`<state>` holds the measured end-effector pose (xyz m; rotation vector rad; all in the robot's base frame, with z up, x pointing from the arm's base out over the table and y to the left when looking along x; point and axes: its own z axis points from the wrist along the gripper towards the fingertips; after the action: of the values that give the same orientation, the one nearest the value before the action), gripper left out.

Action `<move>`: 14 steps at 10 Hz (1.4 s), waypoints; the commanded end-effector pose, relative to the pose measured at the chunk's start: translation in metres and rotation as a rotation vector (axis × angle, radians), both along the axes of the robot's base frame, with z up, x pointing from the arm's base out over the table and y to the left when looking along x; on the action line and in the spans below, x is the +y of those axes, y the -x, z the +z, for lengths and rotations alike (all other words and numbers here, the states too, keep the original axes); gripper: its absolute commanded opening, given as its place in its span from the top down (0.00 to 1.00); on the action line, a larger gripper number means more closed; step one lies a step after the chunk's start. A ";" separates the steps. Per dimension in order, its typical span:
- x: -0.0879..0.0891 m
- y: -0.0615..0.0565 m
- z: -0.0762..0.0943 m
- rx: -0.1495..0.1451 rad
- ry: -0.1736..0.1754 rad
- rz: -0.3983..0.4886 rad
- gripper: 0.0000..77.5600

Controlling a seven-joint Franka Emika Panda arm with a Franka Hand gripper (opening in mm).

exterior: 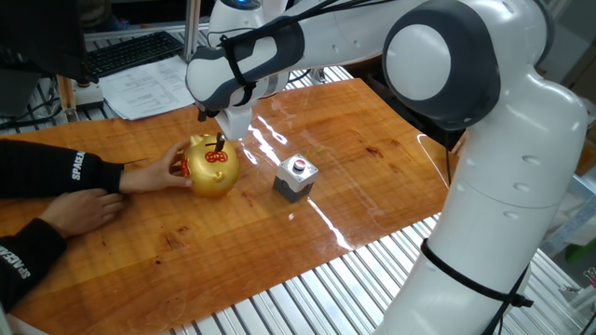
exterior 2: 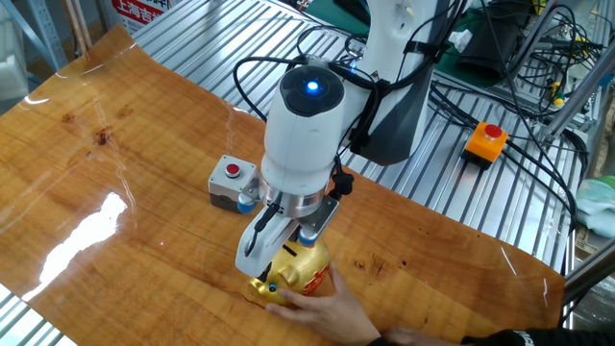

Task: Drop coins into a piggy bank

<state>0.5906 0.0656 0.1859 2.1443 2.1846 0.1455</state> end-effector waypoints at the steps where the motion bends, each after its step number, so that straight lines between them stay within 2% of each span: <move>1: 0.004 -0.014 0.013 0.028 0.029 0.034 0.00; 3: 0.008 -0.021 0.022 0.035 0.023 0.024 0.00; 6: 0.010 -0.021 0.026 0.038 0.027 0.034 0.00; 8: 0.009 -0.019 0.031 0.039 0.036 0.106 0.00; 9: 0.009 -0.017 0.034 0.038 0.045 0.199 0.00; 10: 0.009 -0.016 0.035 0.038 0.049 0.237 0.00; 11: 0.009 -0.013 0.039 0.040 0.060 0.369 0.00; 12: 0.012 -0.011 0.041 0.065 0.081 0.578 0.00; 14: 0.014 -0.010 0.043 0.098 0.102 0.856 0.00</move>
<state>0.6067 0.0754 0.2176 1.8397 2.4700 0.0558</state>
